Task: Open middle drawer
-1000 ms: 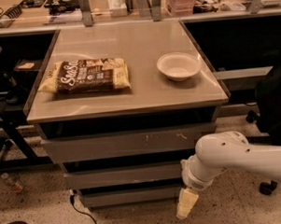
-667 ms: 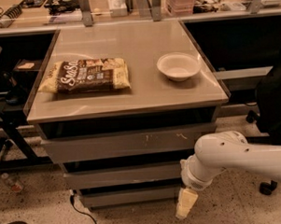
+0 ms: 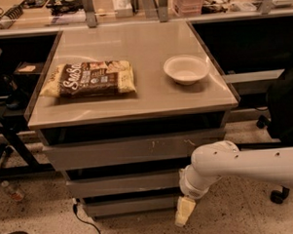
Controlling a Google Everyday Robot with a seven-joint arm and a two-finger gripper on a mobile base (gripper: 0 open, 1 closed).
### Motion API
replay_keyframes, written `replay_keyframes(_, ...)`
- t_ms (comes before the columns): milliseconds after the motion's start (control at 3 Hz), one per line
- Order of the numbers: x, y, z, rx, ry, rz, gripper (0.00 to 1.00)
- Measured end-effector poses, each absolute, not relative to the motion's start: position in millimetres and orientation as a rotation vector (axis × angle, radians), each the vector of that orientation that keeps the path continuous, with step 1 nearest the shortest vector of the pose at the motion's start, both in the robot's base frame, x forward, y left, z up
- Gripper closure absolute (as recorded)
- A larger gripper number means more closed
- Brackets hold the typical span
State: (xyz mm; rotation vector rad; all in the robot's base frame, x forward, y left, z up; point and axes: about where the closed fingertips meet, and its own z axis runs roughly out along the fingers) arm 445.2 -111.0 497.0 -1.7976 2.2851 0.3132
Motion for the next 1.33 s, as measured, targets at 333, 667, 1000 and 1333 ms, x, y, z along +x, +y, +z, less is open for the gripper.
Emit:
replay_keyframes(333, 457.9, -109.9, 473.2, -1.764, 2.293, 0.292, 0.0)
replay_keyframes(667, 478.7, -114.3, 449.7, -1.713, 2.297, 0.269, 0.0)
replay_keyframes(1000, 500.8, -121.7, 446.1, -1.68, 2.268, 0.218, 0.0)
replay_keyframes(1333, 509.8, -124.7, 438.4, -1.671, 2.26, 0.199, 0.0)
